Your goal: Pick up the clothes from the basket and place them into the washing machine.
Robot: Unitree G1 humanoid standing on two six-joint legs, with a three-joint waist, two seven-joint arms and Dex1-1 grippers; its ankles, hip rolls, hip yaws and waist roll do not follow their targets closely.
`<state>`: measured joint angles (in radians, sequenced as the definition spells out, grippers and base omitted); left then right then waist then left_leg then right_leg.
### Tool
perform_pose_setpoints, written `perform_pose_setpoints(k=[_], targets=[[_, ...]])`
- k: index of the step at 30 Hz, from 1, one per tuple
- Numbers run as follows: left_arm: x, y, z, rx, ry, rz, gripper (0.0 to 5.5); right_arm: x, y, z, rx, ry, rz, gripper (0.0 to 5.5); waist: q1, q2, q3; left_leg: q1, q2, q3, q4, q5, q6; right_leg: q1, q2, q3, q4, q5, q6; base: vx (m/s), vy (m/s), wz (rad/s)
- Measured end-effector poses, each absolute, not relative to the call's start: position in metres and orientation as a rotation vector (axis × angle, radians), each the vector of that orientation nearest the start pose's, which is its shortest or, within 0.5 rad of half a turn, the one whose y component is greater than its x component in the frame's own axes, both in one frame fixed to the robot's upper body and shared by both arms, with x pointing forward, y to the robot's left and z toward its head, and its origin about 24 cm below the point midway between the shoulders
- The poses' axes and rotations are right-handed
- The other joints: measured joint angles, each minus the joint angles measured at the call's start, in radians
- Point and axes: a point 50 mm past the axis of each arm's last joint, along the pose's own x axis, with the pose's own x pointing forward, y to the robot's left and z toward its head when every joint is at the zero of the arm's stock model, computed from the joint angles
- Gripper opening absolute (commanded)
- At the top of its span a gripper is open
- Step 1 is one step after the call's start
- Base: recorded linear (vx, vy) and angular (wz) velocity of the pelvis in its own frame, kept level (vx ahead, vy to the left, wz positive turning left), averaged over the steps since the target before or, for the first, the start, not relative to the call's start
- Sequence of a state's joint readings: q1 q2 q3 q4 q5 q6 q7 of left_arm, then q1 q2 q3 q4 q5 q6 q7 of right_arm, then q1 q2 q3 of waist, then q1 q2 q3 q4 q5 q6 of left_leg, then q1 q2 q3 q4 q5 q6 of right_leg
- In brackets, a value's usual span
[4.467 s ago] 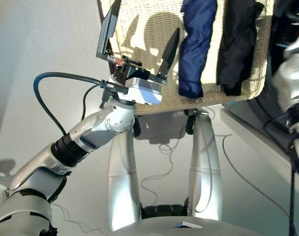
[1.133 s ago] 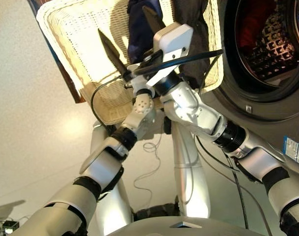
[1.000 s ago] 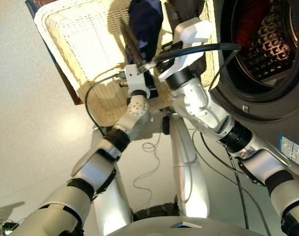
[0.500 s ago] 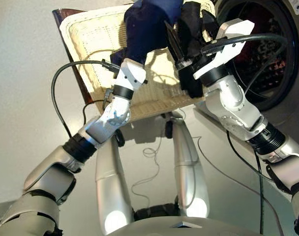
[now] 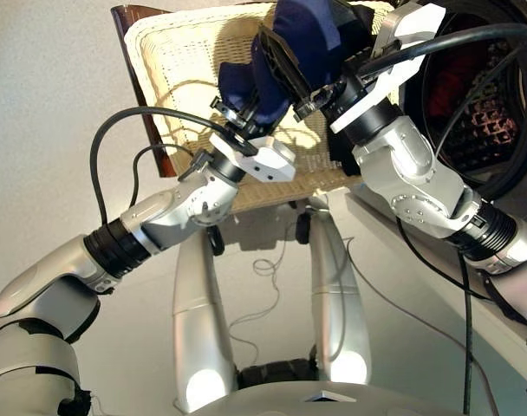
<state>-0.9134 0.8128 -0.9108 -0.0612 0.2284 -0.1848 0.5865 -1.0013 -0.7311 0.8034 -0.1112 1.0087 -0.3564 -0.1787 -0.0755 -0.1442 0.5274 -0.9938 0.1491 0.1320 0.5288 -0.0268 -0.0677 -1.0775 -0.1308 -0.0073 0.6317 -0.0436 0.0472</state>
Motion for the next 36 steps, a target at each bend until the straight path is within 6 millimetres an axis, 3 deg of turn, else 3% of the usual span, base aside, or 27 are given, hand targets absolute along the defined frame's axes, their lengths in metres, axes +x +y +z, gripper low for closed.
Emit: perform_pose_setpoints(k=[14, 25, 36], targets=[[0.293, 0.083, 0.223, 1.079, -1.189, -0.217, 0.00, 0.293, -0.065, 0.273, 0.175, -0.668, 0.769, 5.50, 0.003, 0.001, 0.000, 0.000, -0.001, 0.000, 0.001, 0.000, 0.000, -0.001, -0.002, 0.000, 0.002, 0.000, 0.000, 0.000, 0.000, 0.000], [0.294, 0.082, 0.216, 1.174, -1.213, -0.205, 0.00, 0.290, -0.075, 0.257, 0.231, -0.630, 0.730, 5.50, 0.004, 0.002, 0.001, -0.012, -0.006, -0.006, 0.001, 0.001, 0.002, -0.010, -0.006, -0.005, 0.007, -0.004, 0.001, 0.000, 0.000, 0.000], [0.297, 0.087, 0.218, 1.198, -1.212, -0.138, 0.00, 0.300, -0.063, 0.257, 0.291, -0.587, 0.755, 5.50, 0.012, 0.003, 0.002, -0.016, -0.014, -0.012, 0.003, 0.003, 0.004, -0.013, -0.016, -0.009, 0.015, -0.008, 0.002, 0.000, 0.000, 0.000]])
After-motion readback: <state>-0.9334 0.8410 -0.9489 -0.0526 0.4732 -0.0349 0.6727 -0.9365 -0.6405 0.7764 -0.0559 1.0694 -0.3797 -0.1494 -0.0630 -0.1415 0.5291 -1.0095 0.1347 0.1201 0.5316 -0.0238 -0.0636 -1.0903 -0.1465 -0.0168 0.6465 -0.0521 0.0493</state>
